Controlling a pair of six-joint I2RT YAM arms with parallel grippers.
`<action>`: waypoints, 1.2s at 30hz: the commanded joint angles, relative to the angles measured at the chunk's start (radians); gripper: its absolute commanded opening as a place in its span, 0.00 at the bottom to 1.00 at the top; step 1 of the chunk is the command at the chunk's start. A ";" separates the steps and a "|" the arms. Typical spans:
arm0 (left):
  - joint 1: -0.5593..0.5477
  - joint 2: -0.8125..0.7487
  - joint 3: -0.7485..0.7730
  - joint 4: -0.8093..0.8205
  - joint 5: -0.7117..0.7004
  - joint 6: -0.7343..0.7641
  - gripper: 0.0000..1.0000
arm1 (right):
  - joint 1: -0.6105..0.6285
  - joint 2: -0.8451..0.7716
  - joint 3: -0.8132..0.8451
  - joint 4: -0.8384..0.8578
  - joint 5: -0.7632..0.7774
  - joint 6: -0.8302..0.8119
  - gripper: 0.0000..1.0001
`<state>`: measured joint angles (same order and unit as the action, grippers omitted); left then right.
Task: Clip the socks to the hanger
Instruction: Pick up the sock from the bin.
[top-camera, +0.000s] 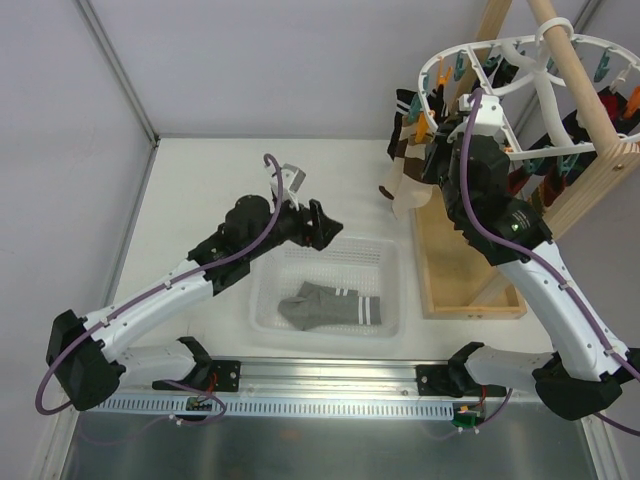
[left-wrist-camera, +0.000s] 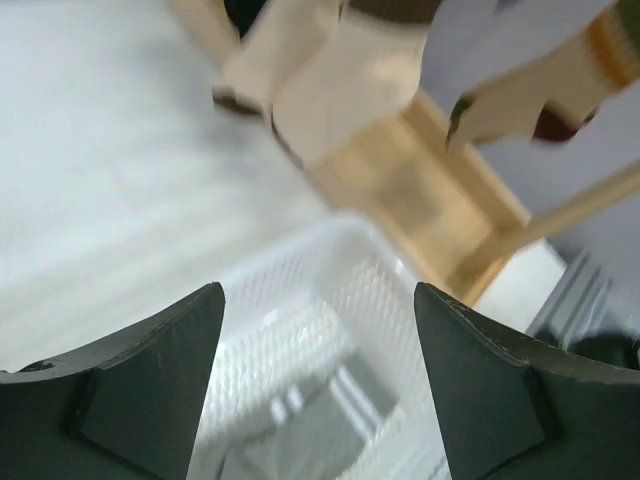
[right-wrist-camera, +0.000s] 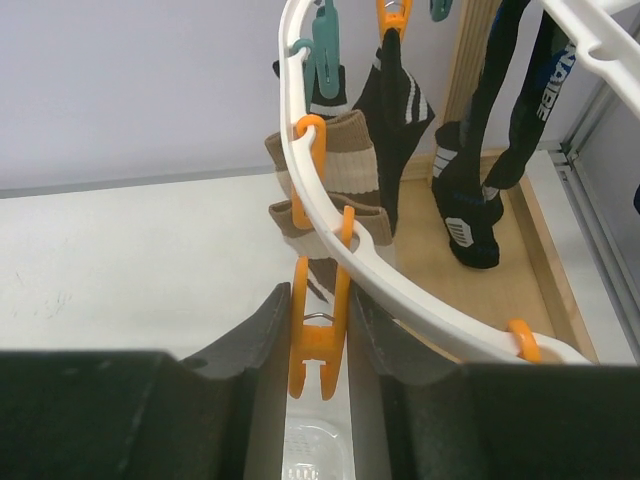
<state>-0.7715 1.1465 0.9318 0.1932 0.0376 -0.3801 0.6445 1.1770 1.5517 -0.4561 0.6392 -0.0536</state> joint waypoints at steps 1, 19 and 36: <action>-0.003 -0.073 -0.074 -0.247 0.094 0.032 0.77 | -0.014 -0.025 -0.002 0.082 0.002 -0.011 0.01; -0.015 0.189 -0.116 -0.413 0.012 -0.082 0.71 | -0.016 -0.028 -0.018 0.082 -0.023 -0.022 0.01; -0.144 0.335 -0.051 -0.339 -0.082 -0.224 0.60 | -0.020 -0.027 -0.007 0.073 -0.010 -0.061 0.01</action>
<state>-0.9054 1.4605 0.8406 -0.1608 0.0105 -0.5430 0.6369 1.1728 1.5265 -0.4381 0.6205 -0.0910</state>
